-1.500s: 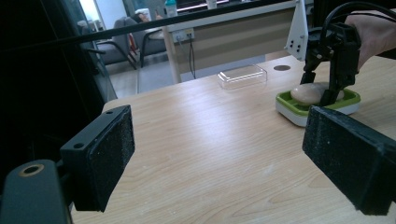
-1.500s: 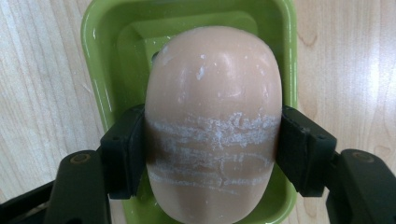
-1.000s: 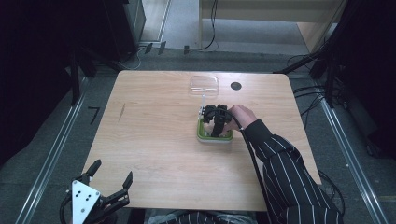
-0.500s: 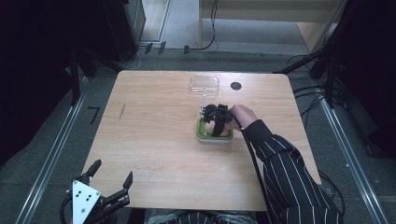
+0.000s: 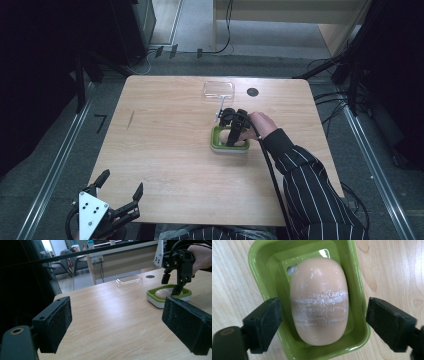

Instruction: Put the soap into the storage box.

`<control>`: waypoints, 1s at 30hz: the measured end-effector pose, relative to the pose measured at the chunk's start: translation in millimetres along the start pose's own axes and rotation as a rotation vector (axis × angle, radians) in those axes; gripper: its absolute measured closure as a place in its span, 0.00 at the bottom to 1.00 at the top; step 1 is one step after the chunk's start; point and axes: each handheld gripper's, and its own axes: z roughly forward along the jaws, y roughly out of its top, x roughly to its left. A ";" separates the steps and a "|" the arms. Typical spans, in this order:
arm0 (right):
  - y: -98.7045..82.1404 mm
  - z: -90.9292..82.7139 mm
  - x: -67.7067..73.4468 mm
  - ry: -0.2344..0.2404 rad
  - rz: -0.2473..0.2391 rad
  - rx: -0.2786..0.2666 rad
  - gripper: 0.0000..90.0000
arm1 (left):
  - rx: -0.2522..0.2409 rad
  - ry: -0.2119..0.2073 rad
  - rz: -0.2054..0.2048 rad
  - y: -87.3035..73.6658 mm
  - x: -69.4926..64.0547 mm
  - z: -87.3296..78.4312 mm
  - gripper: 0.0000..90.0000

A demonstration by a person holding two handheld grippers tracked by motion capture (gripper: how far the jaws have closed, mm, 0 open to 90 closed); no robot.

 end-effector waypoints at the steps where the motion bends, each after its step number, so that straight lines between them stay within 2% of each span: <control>1: -0.2 -1.1 0.3 -0.001 0.011 -0.007 0.13 | 0.002 0.000 0.000 0.0 -0.2 0.9 0.11; 4: -1.4 -4.0 2.4 0.002 0.035 0.005 0.07 | 0.005 -0.010 0.011 0.3 -1.5 2.4 0.11; 7: -3.7 -8.2 5.0 0.001 0.079 -0.002 0.03 | -0.002 -0.009 -0.003 0.5 -0.7 1.4 0.11; 9: -5.7 -11.2 6.7 -0.001 0.091 -0.005 0.02 | -0.001 -0.009 0.000 0.5 -0.8 1.8 0.11; 13: -13.0 -16.5 11.6 -0.037 0.124 -0.003 0.00 | -0.002 -0.011 -0.002 0.5 -0.8 1.5 0.11; 16: -20.5 -19.0 12.6 -0.042 0.150 0.002 0.00 | -0.005 -0.015 -0.003 1.3 -1.7 2.9 0.11; 21: -34.7 -24.0 15.4 -0.053 0.198 0.002 0.00 | 0.007 -0.033 0.021 2.3 -4.8 6.2 0.11; 24: -44.4 -28.7 18.3 -0.058 0.221 0.012 0.00 | 0.000 -0.025 -0.003 1.8 -2.1 5.2 0.11; 30: -66.3 -37.1 22.3 -0.073 0.272 0.017 0.00 | -0.001 -0.029 0.004 2.0 -3.1 5.9 0.11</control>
